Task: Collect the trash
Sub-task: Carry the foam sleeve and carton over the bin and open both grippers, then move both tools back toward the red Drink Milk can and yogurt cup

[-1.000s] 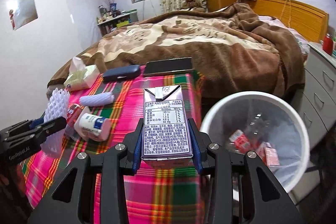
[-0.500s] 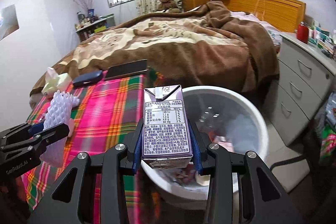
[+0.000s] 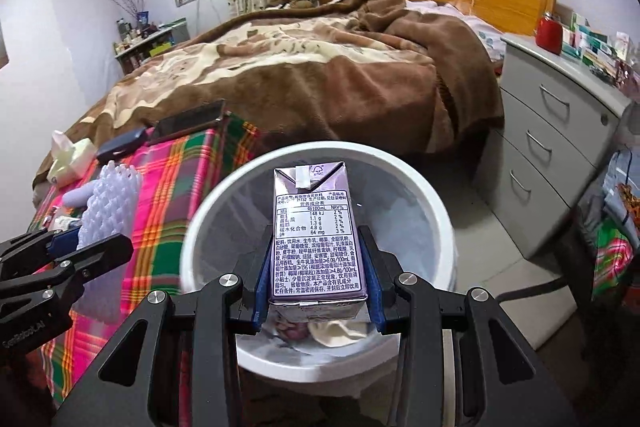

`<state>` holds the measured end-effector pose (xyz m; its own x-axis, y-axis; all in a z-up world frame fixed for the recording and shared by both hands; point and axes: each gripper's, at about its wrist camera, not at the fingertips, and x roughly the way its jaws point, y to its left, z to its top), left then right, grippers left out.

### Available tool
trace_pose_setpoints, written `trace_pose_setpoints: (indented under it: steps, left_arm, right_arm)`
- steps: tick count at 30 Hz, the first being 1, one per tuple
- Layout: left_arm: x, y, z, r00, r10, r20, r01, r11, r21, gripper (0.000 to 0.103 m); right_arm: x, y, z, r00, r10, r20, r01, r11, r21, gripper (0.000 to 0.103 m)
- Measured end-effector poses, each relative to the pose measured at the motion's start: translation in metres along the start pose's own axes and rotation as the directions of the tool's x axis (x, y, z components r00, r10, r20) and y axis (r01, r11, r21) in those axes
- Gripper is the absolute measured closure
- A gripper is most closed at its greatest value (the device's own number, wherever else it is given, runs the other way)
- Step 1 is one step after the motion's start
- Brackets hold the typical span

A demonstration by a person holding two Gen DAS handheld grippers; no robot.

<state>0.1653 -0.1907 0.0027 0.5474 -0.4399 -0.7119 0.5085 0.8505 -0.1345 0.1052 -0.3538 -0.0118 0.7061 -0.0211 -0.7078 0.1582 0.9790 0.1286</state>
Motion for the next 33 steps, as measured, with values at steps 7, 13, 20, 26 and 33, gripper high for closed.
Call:
trace_pose_setpoints:
  steps: [7, 13, 20, 26, 33]
  left_arm:
    - [0.031, -0.009, 0.010, 0.999, -0.022, -0.039, 0.022, 1.000, -0.001, 0.066]
    - [0.045, -0.012, 0.013, 0.998, -0.041, -0.055, 0.041, 0.999, -0.011, 0.044]
    - [0.044, -0.010, 0.013, 0.998, -0.027, -0.054, 0.025, 0.999, -0.023, 0.041]
    - [0.029, -0.003, 0.007, 0.999, -0.017, -0.027, 0.016, 0.999, -0.038, 0.041]
    - [0.006, 0.014, -0.002, 1.000, 0.003, 0.001, -0.003, 0.997, -0.078, 0.041]
  right_arm:
    - [0.015, -0.011, 0.001, 0.999, -0.008, -0.051, 0.007, 1.000, -0.015, 0.063]
    - [0.022, -0.018, 0.000, 0.997, -0.023, -0.079, 0.022, 1.000, -0.017, 0.050]
    - [0.019, -0.022, -0.001, 0.997, -0.025, -0.069, 0.025, 1.000, -0.003, 0.041]
    - [0.011, -0.016, -0.001, 0.999, -0.020, -0.048, 0.019, 1.000, -0.006, 0.041]
    - [0.003, -0.002, -0.003, 1.000, -0.002, -0.021, 0.002, 1.000, -0.016, 0.041]
